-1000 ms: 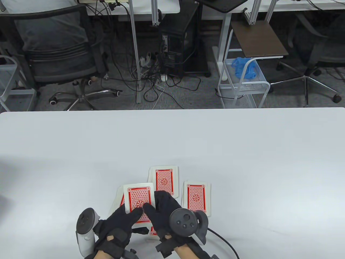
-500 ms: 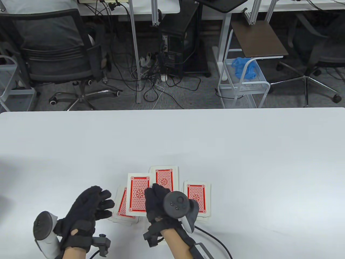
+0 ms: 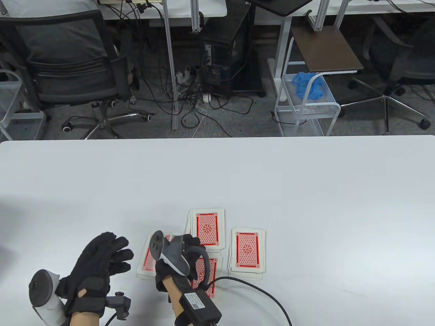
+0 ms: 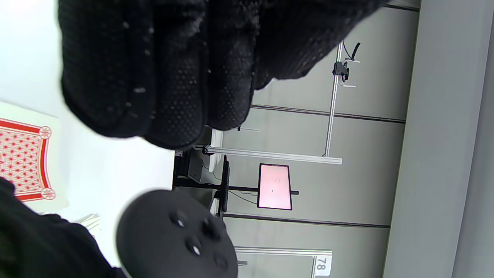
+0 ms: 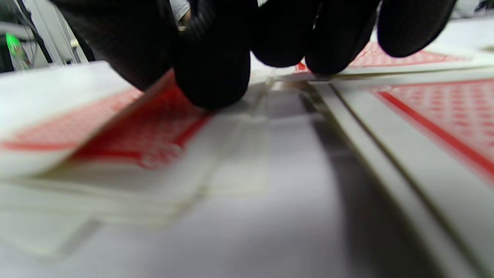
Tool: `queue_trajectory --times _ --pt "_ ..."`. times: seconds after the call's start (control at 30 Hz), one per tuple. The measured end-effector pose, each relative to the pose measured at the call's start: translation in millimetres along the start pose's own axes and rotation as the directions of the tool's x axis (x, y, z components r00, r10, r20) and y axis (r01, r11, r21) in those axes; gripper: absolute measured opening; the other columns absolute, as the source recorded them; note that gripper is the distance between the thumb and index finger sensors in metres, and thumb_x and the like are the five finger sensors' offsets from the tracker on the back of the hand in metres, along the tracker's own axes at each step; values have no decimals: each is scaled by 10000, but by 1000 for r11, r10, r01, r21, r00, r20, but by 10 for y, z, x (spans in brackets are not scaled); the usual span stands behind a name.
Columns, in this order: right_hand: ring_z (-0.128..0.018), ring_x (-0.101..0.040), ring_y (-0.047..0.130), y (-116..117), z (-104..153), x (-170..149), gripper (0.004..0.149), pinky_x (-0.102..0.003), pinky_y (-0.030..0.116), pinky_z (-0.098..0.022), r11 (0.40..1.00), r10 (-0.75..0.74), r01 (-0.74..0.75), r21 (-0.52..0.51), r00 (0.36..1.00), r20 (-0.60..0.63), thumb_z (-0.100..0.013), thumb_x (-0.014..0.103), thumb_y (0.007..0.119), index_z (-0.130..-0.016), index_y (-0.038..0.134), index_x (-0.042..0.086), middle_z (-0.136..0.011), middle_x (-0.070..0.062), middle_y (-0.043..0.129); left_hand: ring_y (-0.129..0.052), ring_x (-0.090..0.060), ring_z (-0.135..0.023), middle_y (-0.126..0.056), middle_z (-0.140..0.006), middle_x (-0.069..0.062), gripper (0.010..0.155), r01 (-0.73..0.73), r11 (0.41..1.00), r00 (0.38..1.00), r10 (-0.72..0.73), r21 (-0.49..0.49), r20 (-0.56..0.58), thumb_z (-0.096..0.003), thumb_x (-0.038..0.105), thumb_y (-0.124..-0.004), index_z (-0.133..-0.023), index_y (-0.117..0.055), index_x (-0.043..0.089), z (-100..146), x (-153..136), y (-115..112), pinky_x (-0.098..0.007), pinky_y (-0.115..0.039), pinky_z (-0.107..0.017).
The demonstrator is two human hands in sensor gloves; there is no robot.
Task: Four-player card dealing with fan arrangement
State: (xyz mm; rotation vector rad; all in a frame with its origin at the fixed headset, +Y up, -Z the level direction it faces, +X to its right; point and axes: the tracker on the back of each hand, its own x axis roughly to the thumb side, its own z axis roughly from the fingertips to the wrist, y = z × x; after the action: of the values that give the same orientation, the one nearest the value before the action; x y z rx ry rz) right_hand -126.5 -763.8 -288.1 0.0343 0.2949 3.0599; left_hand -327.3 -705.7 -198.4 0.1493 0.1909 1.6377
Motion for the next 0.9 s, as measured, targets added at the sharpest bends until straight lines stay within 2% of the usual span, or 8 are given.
queue_trajectory --times 0.1,0.2,0.3,0.43,0.53,0.7,0.83,0.9 --pt "-828 -584 700 -50 -5 -7 408 -773 581 -575 999 37 -37 -15 999 30 -562 460 825 -663 882 69 -865 -256 747 -1128 -391 -607 -1060 -828 -115 479 39 999 999 -39 2 -1 -538 365 -818 -955 -827 129 0 -8 -22 -439 -996 -364" --pt "-781 -545 805 -272 37 -147 470 -723 676 -546 990 -127 132 -49 988 89 -593 450 756 -830 856 56 -921 -277 773 -1126 -397 -607 -1057 -831 -121 483 69 998 998 -69 0 -11 -538 368 -818 -956 -827 126 -7 -25 -47 -443 -994 -366" --pt "-738 -553 876 -513 128 -447 521 -699 739 -503 952 -300 305 -19 943 144 -624 411 669 -903 849 10 -913 -294 846 -1110 -426 -625 -1038 -854 -150 500 106 992 994 -108 -67 -35 -540 370 -815 -966 -820 108 -23 -61 -165 -470 -983 -379" --pt "-716 -599 916 -649 289 -938 618 -685 806 -444 922 -385 387 14 912 139 -637 425 594 -964 814 -52 -945 -361 845 -1082 -457 -667 -1007 -897 -166 535 236 950 965 -254 -207 -65 -552 408 -798 -996 -792 108 -17 -123 -415 -486 -969 -410" --pt "-706 -611 936 -582 398 -1344 655 -665 844 -414 885 -463 455 103 883 79 -644 435 564 -1000 773 -74 -964 -394 825 -1071 -453 -697 -981 -932 -174 564 372 867 907 -415 -332 -68 -560 442 -780 -1020 -769 116 6 -199 -650 -487 -967 -425" --pt "-661 -580 984 -343 517 -1743 691 -600 896 -360 755 -621 609 243 783 -36 -652 450 545 -1026 720 -105 -968 -422 806 -1081 -452 -665 -958 -949 -206 600 520 717 786 -614 -465 -69 -563 466 -765 -1039 -750 100 75 -390 -993 -469 -976 -405" --pt "-591 -515 1048 -186 578 -1846 714 -546 939 -314 784 -578 578 226 813 -75 -655 432 561 -1008 715 -169 -912 -428 842 -1127 -418 -581 -948 -941 -236 619 603 618 683 -727 -504 -73 -561 490 -766 -1031 -759 87 169 -560 -1213 -408 -1010 -352" --pt "-555 -491 1075 -171 591 -1833 714 -526 958 -285 765 -607 610 207 790 -87 -651 415 579 -998 723 -192 -882 -424 870 -1141 -411 -562 -923 -951 -255 631 638 575 635 -769 -512 -73 -560 491 -770 -1033 -752 74 202 -618 -1295 -395 -1021 -337"
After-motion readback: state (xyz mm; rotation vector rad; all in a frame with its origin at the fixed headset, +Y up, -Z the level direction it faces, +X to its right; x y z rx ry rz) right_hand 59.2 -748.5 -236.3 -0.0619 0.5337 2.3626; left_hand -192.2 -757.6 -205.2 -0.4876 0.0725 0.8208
